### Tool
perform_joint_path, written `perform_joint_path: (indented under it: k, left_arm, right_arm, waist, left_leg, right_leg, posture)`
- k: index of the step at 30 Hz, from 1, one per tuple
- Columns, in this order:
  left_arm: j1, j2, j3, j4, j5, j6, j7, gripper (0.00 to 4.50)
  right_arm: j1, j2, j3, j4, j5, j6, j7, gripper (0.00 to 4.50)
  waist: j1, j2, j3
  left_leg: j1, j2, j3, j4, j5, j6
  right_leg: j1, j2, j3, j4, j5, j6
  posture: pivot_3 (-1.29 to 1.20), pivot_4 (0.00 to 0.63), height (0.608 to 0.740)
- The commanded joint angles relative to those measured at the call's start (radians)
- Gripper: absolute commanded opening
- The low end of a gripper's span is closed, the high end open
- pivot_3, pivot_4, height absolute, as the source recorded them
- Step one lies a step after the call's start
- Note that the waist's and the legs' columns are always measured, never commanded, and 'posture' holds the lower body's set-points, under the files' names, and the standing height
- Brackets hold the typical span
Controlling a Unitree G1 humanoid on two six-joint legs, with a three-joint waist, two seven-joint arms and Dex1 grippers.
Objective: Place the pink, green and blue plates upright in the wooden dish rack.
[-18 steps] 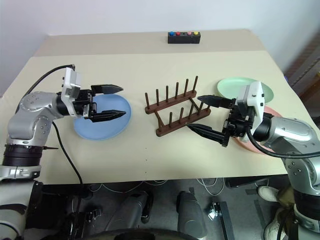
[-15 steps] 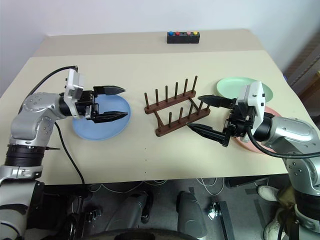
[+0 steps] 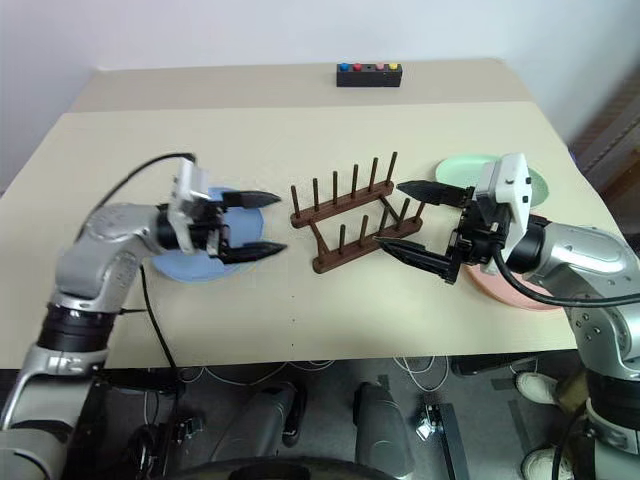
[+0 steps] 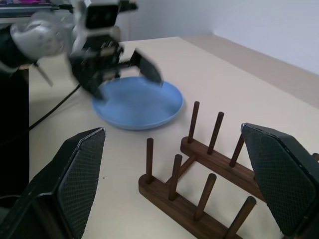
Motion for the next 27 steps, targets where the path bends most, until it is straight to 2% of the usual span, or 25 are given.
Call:
perform_joint_path:
  k: [1,5,9,12,21,27]
  left_arm:
    - [0.011,0.01,-0.042,-0.096,0.011,0.082,0.053,4.5]
    - [0.003,0.039,-0.133,-0.179,0.053,0.197,0.105,4.5]
    - [-0.017,0.036,-0.182,-0.131,0.195,0.164,0.219,4.5]
    - [-0.024,0.01,-0.184,-0.117,0.251,0.161,0.297,4.5]
    - [-0.001,-0.056,-0.205,-0.138,0.285,0.248,0.407,4.5]
    - [-0.015,-0.118,-0.208,-0.116,0.28,0.367,0.459,4.5]
  right_arm:
    - [0.013,-0.003,-0.037,-0.028,0.002,-0.024,-0.002,4.46]
    - [0.008,0.005,-0.03,-0.037,0.018,-0.015,-0.02,4.46]
    - [0.045,0.005,-0.04,-0.044,-0.008,-0.026,-0.044,4.46]
    - [0.052,0.008,-0.056,-0.07,0.017,-0.017,-0.064,4.46]
    - [0.055,0.002,-0.068,-0.065,0.008,-0.025,-0.069,4.46]
    - [0.072,-0.003,-0.074,-0.069,0.003,-0.033,-0.061,4.46]
  waist:
    - [-0.001,0.0,0.0]
    - [0.0,0.0,0.0]
    - [0.001,0.0,0.0]
    - [0.001,0.0,0.0]
    - [0.0,0.0,0.0]
    - [0.002,0.0,0.0]
  left_leg:
    - [0.0,0.0,0.0,0.0,0.0,0.0]
    - [0.0,0.0,0.0,0.0,0.0,0.0]
    - [0.0,0.0,0.0,0.0,0.0,0.0]
    - [0.0,0.0,0.0,0.0,0.0,0.0]
    - [0.0,0.0,0.0,0.0,0.0,0.0]
    - [0.0,0.0,0.0,0.0,0.0,0.0]
  right_leg:
    - [0.0,0.0,0.0,0.0,0.0,0.0]
    - [0.0,0.0,0.0,0.0,0.0,0.0]
    - [0.0,0.0,0.0,0.0,0.0,0.0]
    - [0.0,0.0,0.0,0.0,0.0,0.0]
    - [0.0,0.0,0.0,0.0,0.0,0.0]
    - [0.001,0.0,0.0,0.0,0.0,0.0]
  posture:
    - [0.0,0.15,0.74]
    - [0.0,0.15,0.74]
    - [0.0,0.15,0.74]
    - [0.0,0.15,0.74]
    - [0.0,0.15,0.74]
    - [0.0,0.15,0.74]
